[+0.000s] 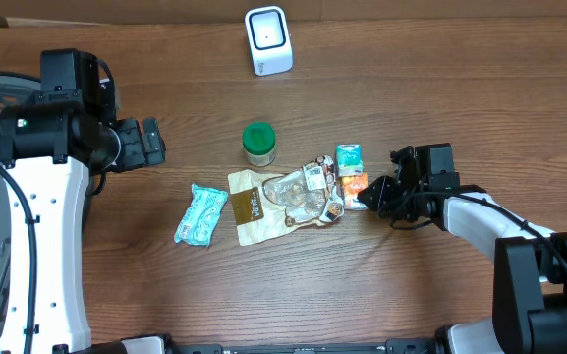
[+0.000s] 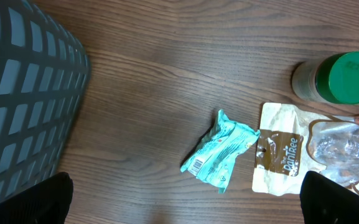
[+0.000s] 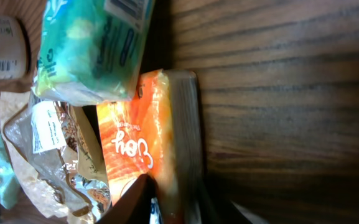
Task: Scan the item barcode
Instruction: 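Reach the right gripper to the orange box and grasp it, then lift the orange box upright with the right gripper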
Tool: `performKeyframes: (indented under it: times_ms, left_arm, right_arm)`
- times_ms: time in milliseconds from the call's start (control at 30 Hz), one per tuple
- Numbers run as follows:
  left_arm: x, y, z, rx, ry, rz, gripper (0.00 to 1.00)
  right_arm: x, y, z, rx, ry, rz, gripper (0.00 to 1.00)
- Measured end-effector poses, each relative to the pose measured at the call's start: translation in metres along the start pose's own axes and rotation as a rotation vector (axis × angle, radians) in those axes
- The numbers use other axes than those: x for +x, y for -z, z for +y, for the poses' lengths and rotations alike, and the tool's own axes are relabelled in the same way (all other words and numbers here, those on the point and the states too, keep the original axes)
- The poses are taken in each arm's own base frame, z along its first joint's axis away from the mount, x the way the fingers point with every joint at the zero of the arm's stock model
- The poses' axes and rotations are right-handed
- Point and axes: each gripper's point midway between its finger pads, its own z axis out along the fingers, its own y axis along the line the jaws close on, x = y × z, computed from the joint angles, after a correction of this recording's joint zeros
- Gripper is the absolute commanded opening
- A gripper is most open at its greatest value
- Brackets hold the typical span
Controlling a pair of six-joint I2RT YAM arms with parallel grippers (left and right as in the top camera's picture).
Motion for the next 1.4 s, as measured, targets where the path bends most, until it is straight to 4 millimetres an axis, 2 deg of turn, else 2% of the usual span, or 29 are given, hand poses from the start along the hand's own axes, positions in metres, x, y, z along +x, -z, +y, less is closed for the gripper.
performKeyframes:
  times_ms: [133,167,200,333,500,767,833,1033,1233,1400]
  left_arm:
    - [0.0,0.0,0.0,0.0,0.0,0.0,1.0]
    - [0.0,0.0,0.0,0.0,0.0,0.0,0.99]
    - [0.0,0.0,0.0,0.0,0.0,0.0,0.99]
    - [0.0,0.0,0.0,0.0,0.0,0.0,1.0]
    - [0.0,0.0,0.0,0.0,0.0,0.0,0.99]
    - [0.0,0.0,0.0,0.0,0.0,0.0,1.0]
    - [0.0,0.0,0.0,0.0,0.0,0.0,0.99]
    - [0.0,0.0,0.0,0.0,0.0,0.0,1.0]
    - [0.0,0.0,0.0,0.0,0.0,0.0,1.0]
    - [0.0,0.0,0.0,0.0,0.0,0.001,1.0]
  right_arm:
    - [0.002,0.0,0.001,-0.005,-0.004,0.009,0.25]
    - [0.002,0.0,0.001,-0.007,-0.005,0.01,0.2]
    - [0.003,0.0,0.001,-0.009,-0.005,0.012,0.04]
    - [0.008,0.0,0.006,-0.038,-0.007,0.037,0.04]
    - [0.026,0.009,0.017,-0.119,-0.033,0.121,0.04]
    - [0.027,0.063,0.068,-0.351,0.009,0.09,0.04]
    - [0.027,0.079,0.088,-0.449,0.044,0.079,0.04]
    - [0.019,0.114,0.127,-0.707,0.094,0.078,0.04]
    - [0.007,0.141,0.154,-0.855,0.064,0.12,0.04]
    - [-0.003,0.159,0.17,-0.902,-0.019,0.17,0.04]
